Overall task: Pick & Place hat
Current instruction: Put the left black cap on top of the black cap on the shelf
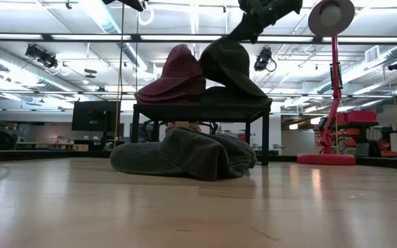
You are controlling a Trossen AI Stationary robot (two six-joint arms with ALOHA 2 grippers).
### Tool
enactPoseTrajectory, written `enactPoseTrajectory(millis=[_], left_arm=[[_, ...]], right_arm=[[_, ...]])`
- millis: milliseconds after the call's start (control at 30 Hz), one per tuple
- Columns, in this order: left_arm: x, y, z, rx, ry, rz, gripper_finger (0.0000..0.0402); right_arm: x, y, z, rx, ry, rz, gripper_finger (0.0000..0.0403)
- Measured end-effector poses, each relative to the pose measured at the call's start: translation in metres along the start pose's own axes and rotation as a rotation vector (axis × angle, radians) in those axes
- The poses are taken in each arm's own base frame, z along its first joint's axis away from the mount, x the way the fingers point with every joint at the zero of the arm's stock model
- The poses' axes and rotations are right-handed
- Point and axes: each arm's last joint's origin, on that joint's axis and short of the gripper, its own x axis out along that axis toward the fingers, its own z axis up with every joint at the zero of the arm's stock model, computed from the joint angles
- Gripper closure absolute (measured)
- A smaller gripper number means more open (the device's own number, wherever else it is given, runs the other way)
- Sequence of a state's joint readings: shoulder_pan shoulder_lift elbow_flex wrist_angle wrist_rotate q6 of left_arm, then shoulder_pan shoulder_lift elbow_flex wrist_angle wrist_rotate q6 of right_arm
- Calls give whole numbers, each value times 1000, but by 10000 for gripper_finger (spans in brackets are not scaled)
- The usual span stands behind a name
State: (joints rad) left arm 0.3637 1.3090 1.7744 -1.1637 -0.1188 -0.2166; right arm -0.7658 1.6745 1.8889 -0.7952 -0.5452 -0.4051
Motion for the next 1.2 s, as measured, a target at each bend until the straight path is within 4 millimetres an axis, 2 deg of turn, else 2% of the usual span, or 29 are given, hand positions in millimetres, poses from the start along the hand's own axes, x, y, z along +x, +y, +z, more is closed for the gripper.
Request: enactPoseTrajectory(millis=[300, 733, 1200], left_arm=[[0, 0, 0, 0, 0, 0, 203], [0, 0, 0, -1, 0, 0, 203], [0, 0, 1, -8, -6, -1, 203]], right_arm=[[-1, 1, -2, -20, 27, -16, 364], [-19, 7, 8, -46, 46, -50, 365], [-14, 12, 4, -25, 77, 14, 365]])
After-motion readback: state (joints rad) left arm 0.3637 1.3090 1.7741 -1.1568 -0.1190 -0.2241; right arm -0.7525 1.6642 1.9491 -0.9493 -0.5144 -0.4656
